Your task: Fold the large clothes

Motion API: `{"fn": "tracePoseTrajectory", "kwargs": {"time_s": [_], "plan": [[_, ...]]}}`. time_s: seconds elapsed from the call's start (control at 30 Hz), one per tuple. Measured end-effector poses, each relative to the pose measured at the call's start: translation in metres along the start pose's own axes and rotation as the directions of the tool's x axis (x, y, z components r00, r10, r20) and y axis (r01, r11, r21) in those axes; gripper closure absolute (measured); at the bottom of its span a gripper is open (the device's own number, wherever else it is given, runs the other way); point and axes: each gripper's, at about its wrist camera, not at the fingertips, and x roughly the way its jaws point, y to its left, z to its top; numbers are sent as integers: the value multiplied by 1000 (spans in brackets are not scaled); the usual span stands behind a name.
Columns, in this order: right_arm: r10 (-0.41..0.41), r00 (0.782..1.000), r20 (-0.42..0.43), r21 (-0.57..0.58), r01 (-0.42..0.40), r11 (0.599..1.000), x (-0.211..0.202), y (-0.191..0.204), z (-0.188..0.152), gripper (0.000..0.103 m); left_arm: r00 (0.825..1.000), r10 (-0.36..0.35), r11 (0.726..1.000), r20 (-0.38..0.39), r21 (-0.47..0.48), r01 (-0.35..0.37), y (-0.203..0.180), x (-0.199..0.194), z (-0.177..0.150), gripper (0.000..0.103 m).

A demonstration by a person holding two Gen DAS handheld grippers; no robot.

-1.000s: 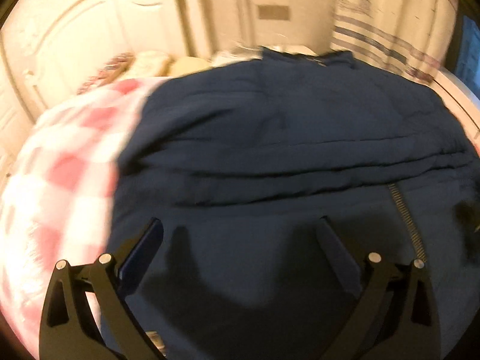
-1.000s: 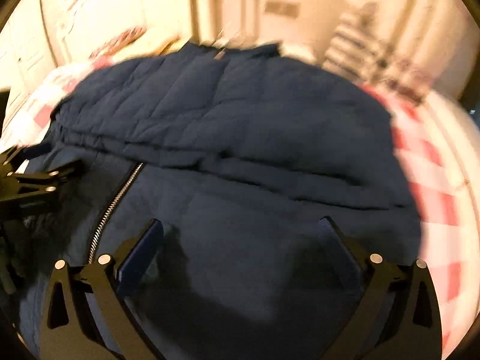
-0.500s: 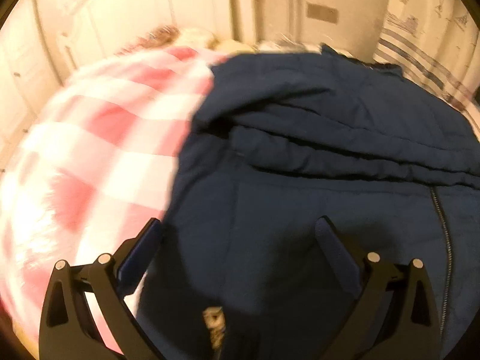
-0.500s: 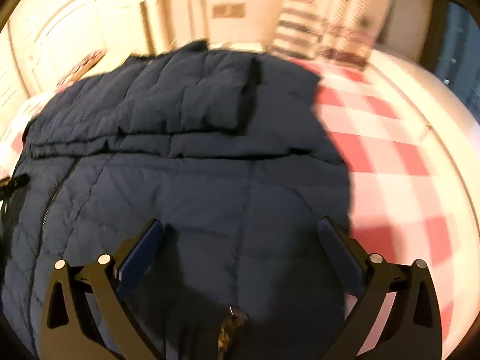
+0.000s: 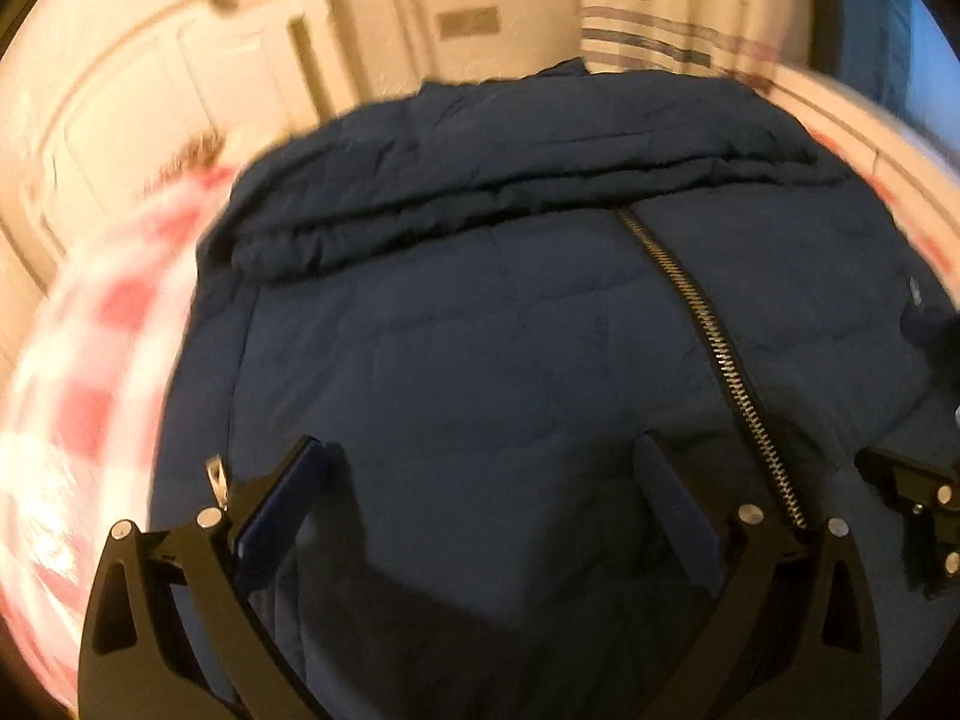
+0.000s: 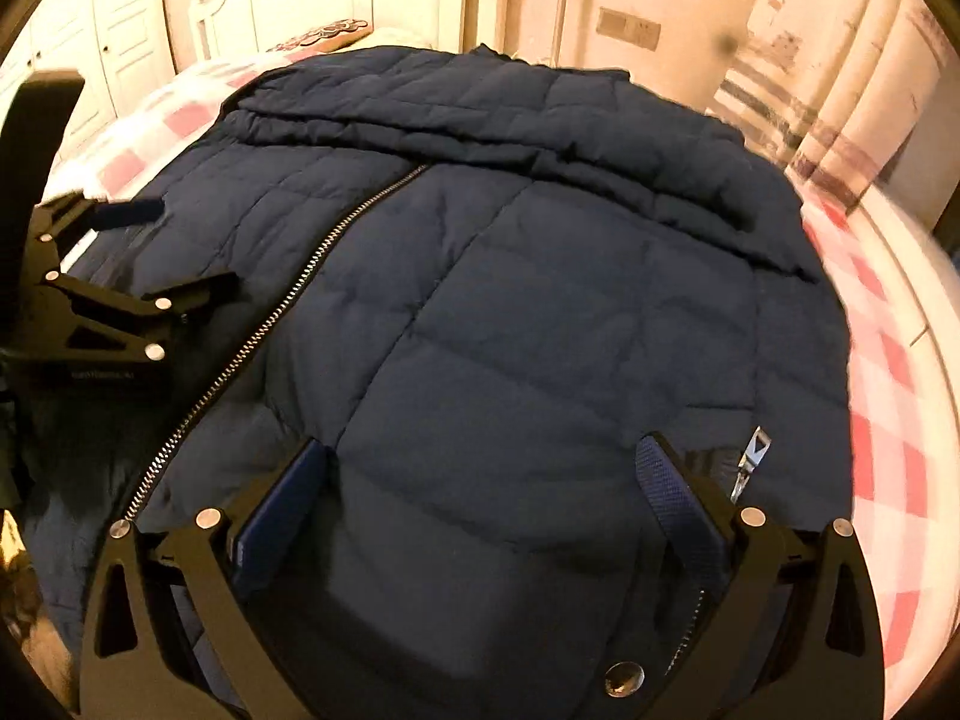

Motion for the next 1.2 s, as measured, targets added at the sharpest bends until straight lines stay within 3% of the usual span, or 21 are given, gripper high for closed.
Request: {"fn": "tracePoseTrajectory", "kwargs": {"time_s": [0.1, 0.2, 0.27, 0.37, 0.43, 0.53, 0.6, 0.67, 0.7, 0.73, 0.8, 0.9, 0.97, 1.07, 1.2], "plan": [[6, 999, 49, 30, -7, 1000, -21, -4, -12, 5, 1000, -9, 999, 20, -47, 10, 18, -18, -16, 2], [-1, 1000, 14, 33, 1, 999, -19, -15, -31, 4, 999, 31, 999, 11, -31, -30, 33, -26, -41, 2], [45, 997, 57, 38, -47, 998, -19, -22, -46, 4, 1000, -6, 997, 0, -77, 6, 48, -27, -50, 2], [-2, 999, 37, 36, 1, 999, -23, -16, -43, 4, 999, -10, 991, -30, -133, 6, 59, -26, -52, 2], [-14, 999, 29, 72, 12, 997, -28, -14, -42, 4, 999, 54, 991, -1, -121, -54, 55, -37, -54, 3], [91, 990, 104, 31, -94, 995, -55, 6, -52, 4, 998, -11, 996, 64, -89, 17, 41, -65, -68, 2], [125, 987, 104, -15, -124, 992, -58, 21, -60, 4, 993, -49, 998, 103, -37, 53, 26, -80, -84, 2], [117, 990, 73, -86, -111, 990, -46, 39, -73, 4, 995, -42, 996, 86, 86, 35, 2, -73, -100, 2], [90, 991, 102, -110, -79, 991, -42, 44, -79, 4, 996, -11, 994, 90, 109, 1, -5, -67, -105, 2], [90, 986, 142, -109, -75, 991, -43, 44, -84, 4, 993, -5, 995, 121, 100, -7, -5, -67, -107, 2], [108, 985, 137, -87, -97, 991, -43, 39, -85, 4, 995, -28, 997, 100, 78, 20, 1, -67, -105, 2], [52, 993, 105, -92, -42, 995, -53, 42, -80, 5, 997, -30, 999, 72, 43, 27, 9, -73, -100, 2], [36, 989, 146, -91, -23, 996, -68, 44, -82, 5, 994, -43, 998, 102, 40, 39, 8, -84, -105, 2], [61, 992, 107, -105, -49, 993, -59, 46, -92, 5, 996, 20, 995, 86, 95, -28, 4, -83, -116, 2], [89, 988, 124, -77, -79, 994, -56, 39, -101, 5, 994, -70, 997, 85, 25, 68, 24, -76, -127, 2]]}}
